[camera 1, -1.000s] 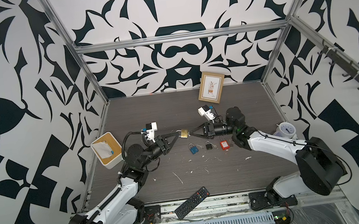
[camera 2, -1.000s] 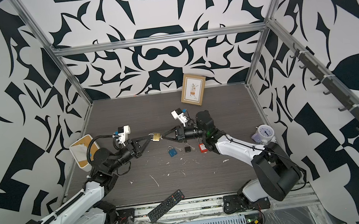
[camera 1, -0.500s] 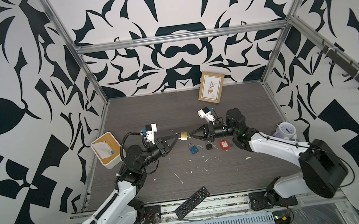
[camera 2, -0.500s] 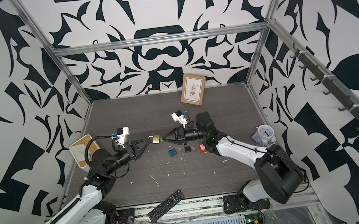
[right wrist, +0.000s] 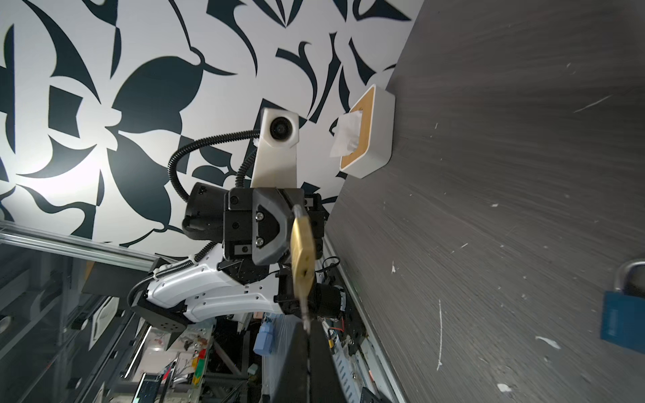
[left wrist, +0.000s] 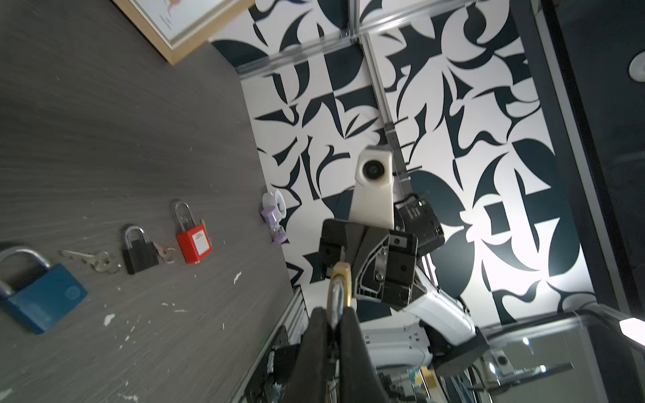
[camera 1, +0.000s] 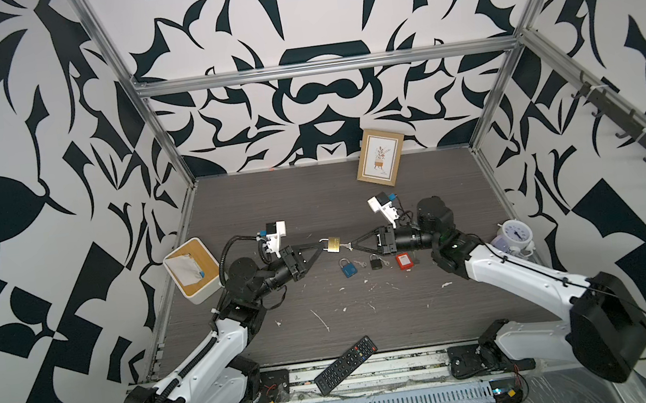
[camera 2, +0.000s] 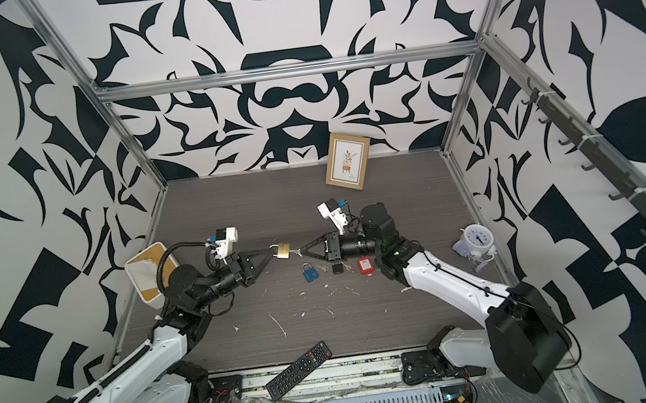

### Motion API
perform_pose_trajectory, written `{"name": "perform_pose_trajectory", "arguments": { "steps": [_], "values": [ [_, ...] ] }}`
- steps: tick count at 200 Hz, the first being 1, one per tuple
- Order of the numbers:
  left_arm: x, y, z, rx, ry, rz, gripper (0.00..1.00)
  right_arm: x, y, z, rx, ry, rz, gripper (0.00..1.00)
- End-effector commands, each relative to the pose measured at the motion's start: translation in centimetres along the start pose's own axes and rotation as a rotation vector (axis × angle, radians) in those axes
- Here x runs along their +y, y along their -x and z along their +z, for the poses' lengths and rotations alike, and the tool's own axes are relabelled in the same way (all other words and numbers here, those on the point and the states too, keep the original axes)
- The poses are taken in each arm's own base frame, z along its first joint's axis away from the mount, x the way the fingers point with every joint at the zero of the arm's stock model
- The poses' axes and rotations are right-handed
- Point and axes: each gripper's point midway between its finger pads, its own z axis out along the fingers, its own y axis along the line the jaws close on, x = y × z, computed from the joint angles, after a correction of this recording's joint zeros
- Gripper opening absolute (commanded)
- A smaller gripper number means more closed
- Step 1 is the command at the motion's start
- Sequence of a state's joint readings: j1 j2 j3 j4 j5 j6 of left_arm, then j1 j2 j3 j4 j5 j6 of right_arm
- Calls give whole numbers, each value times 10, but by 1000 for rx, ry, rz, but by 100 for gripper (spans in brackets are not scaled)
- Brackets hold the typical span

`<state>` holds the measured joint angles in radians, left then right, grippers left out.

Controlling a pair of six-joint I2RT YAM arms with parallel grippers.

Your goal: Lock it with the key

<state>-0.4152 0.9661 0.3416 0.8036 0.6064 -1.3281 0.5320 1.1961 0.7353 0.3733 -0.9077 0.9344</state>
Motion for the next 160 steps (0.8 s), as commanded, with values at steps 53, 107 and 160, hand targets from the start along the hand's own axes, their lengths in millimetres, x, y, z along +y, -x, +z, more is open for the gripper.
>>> {"name": "perform_pose_trajectory", "arguments": {
  "steps": [53, 107, 160],
  "values": [
    [-5, 23, -9, -93, 0, 28, 0, -16, 10, -3, -39, -62, 11, 0],
    [7, 34, -35, -129, 254, 142, 0, -105, -35, 56, -106, -320, 195, 0],
    [23, 28, -36, -95, 307, 126, 0, -160, -54, 96, -256, -428, 303, 0]
  ]
}}
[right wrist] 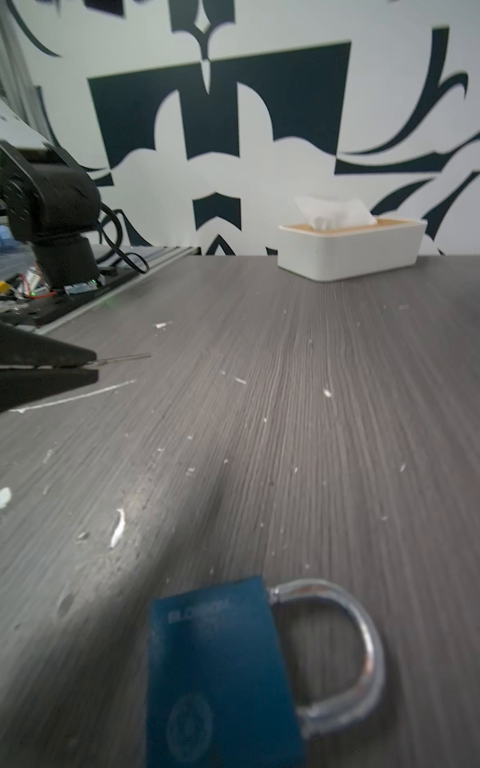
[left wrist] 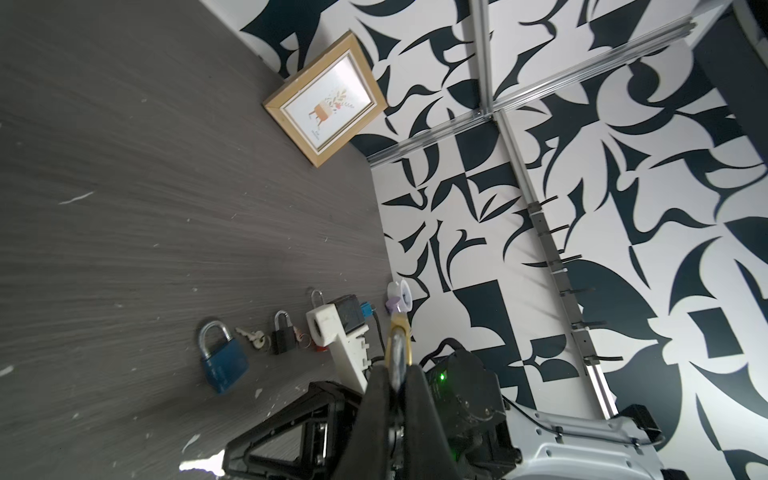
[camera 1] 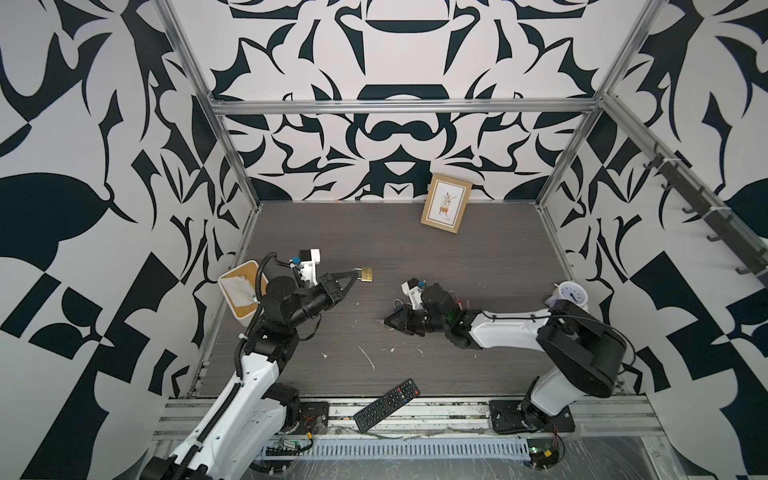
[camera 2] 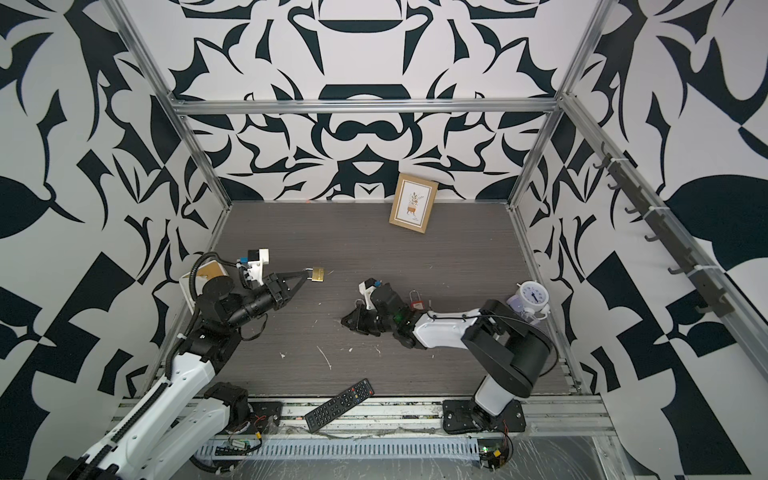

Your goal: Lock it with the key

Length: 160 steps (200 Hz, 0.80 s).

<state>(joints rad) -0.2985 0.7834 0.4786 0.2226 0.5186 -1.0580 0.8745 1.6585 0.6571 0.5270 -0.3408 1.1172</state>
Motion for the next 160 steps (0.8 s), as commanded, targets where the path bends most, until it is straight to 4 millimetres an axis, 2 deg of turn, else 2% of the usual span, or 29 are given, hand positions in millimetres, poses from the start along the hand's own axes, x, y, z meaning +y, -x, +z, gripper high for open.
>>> {"name": "perform_pose_trajectory", "arguments": {
  "steps": [1, 23, 52, 78, 99, 113, 151, 160],
  "values": [
    [8, -4, -2, 18, 38, 23, 0, 13, 41, 2, -237, 58, 61, 0],
    [10, -8, -4, 23, 41, 21, 0, -6, 46, 6, -306, -3, 104, 0],
    [11, -12, -6, 33, 31, 15, 0, -21, 44, 21, -292, -60, 131, 0],
    [13, -13, -6, 31, 29, 9, 0, -40, 44, 24, -316, -126, 165, 0],
    [15, -15, -5, 40, 31, 8, 0, -45, 43, 27, -316, -141, 173, 0],
    [16, -16, -5, 41, 32, 8, 0, -47, 40, 30, -306, -148, 179, 13],
    [16, -16, -5, 42, 34, 14, 0, -50, 39, 22, -331, -181, 189, 31],
    [16, -16, -5, 43, 36, 17, 0, -49, 40, 19, -339, -179, 190, 38]
  ]
}}
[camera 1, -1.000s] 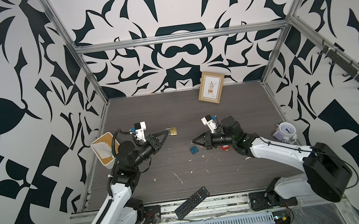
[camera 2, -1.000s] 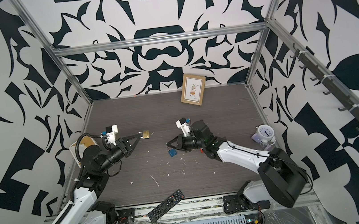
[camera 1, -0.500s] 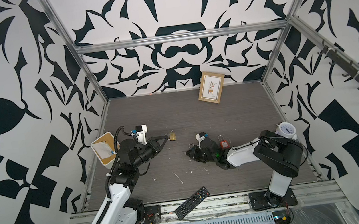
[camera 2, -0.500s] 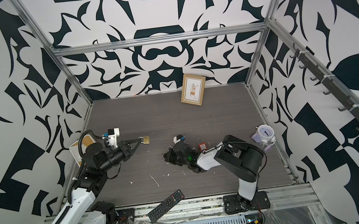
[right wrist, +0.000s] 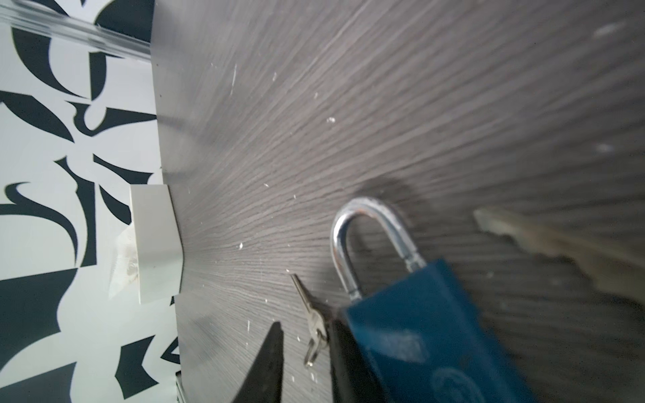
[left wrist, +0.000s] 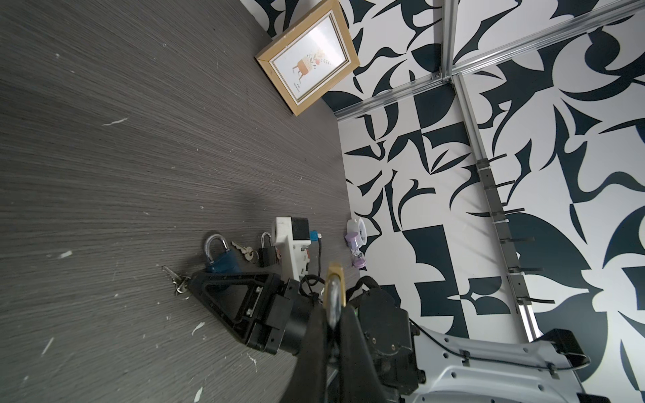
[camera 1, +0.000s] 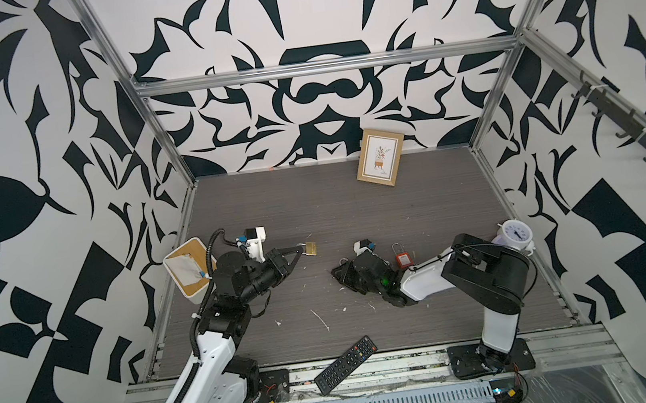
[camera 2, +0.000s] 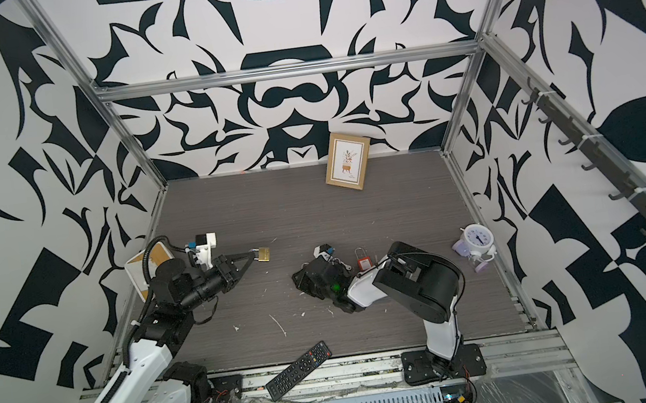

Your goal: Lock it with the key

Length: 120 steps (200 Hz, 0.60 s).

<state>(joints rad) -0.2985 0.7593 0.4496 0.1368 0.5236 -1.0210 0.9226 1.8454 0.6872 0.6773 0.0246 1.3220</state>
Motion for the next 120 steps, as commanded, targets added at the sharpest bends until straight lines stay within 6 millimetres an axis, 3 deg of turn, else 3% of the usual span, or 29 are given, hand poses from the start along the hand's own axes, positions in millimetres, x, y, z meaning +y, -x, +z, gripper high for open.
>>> {"name": "perform_pose_trajectory", "arguments": {
  "steps": [1, 25, 68, 92, 120],
  "values": [
    [-5, 0, -2, -1, -24, 33, 0, -7, 6, -8, -42, -55, 7, 38],
    [-1, -1, -2, -2, -14, 33, 0, -1, 12, -19, -71, -57, -11, 45],
    [2, -4, -1, 4, -11, 35, 0, 19, 21, -40, -97, -32, -49, 46],
    [2, -5, -1, 14, -15, 44, 0, 39, 19, -52, -72, 36, -76, 46],
    [-7, -12, 0, 69, -54, 66, 0, 85, 15, -83, -1, 234, -207, 48]
  ]
}}
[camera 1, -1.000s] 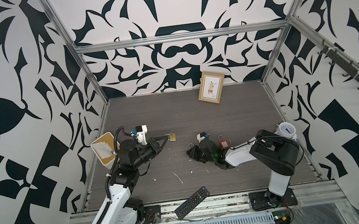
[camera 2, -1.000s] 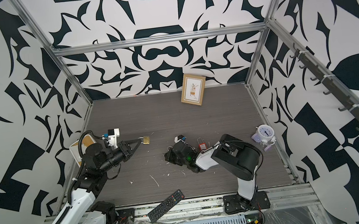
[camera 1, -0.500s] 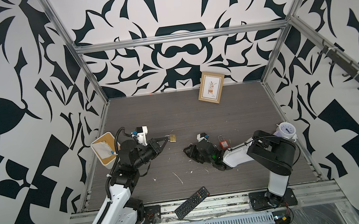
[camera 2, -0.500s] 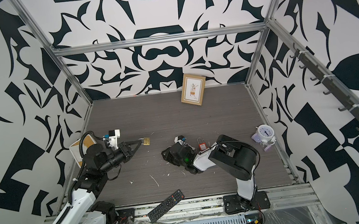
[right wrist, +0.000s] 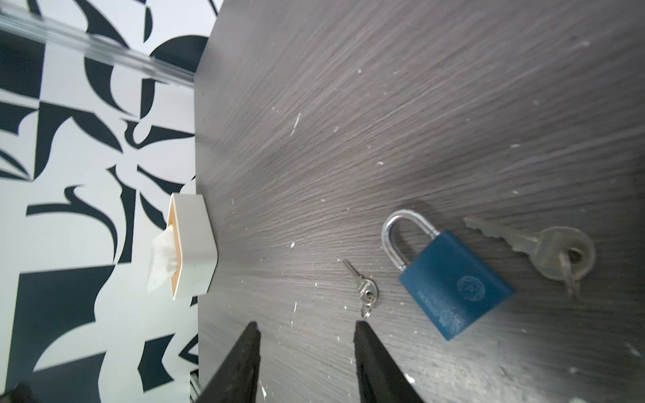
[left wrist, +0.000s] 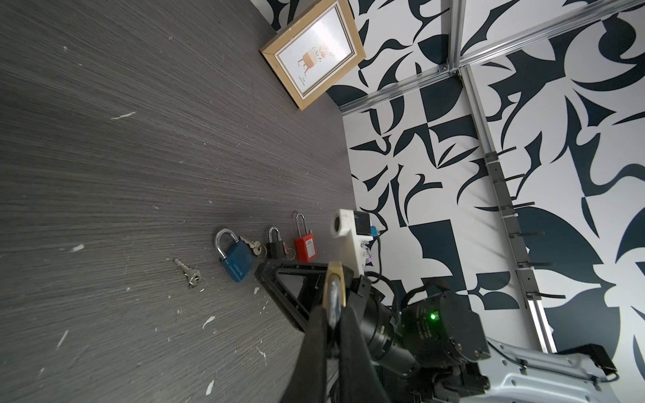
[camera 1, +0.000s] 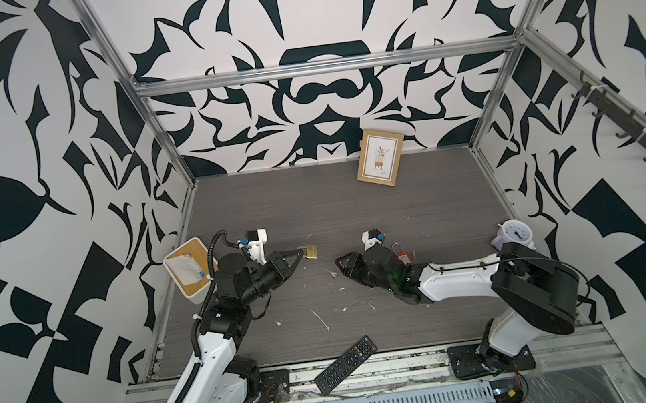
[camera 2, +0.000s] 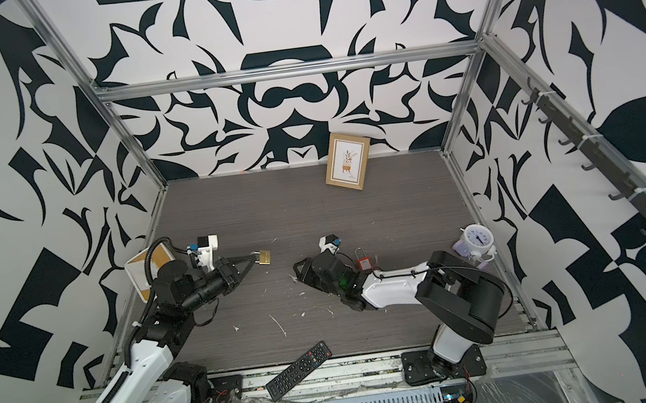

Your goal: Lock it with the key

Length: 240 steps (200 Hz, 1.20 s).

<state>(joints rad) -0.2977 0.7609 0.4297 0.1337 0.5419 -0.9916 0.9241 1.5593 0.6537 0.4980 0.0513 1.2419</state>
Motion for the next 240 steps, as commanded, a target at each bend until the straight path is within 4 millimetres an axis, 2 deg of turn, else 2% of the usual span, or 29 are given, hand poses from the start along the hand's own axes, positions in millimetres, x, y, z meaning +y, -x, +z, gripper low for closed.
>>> {"name": "perform_pose_trajectory", "arguments": {
  "steps": [1, 7, 17, 47, 72, 104, 150, 188, 240],
  "values": [
    [-15, -4, -1, 45, -63, 54, 0, 44, 3, -27, 41, 186, -126, 48],
    [-21, -7, 0, 68, -87, 64, 0, 56, 7, -36, 42, 251, -150, 49],
    [-28, -10, 0, 104, -115, 78, 0, 58, 16, -52, 41, 286, -139, 53],
    [-43, -25, 4, 250, -210, 84, 0, 93, 41, -100, 61, 519, -123, 61],
    [-52, -33, 8, 346, -289, 67, 0, 114, 34, -115, 163, 564, -189, 65],
    [-61, -36, 6, 385, -318, 82, 0, 128, 27, -111, 244, 606, -185, 62],
    [-64, -36, 6, 388, -320, 86, 0, 112, 17, -93, 305, 559, -165, 57],
    [-63, -38, 6, 392, -319, 85, 0, 126, 10, -89, 353, 659, -111, 48],
    [-59, -39, 8, 395, -315, 72, 0, 125, 12, -85, 327, 700, -57, 43]
  ]
}}
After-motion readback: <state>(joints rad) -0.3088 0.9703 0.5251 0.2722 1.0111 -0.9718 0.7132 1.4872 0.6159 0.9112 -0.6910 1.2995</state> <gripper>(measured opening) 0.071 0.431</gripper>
